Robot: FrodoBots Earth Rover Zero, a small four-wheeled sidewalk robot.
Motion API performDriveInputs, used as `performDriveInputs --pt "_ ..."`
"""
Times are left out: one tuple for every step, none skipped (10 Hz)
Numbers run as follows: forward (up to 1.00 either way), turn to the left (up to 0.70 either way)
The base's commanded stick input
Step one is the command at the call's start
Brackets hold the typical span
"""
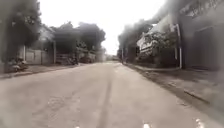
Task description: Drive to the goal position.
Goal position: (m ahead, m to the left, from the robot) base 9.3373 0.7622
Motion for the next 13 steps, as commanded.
performDriveInputs --pt "0.85 -0.04" --pt "0.85 0.13" --pt "0.85 0.08" --pt "0.85 0.06" --pt "0.85 0.07" --pt "0.85 0.07" --pt "0.85 -0.28" --pt "0.85 -0.34" --pt "0.85 -0.33" --pt "0.85 -0.04" --pt "0.85 0.06" --pt "0.85 0.05" --pt "0.85 -0.17"
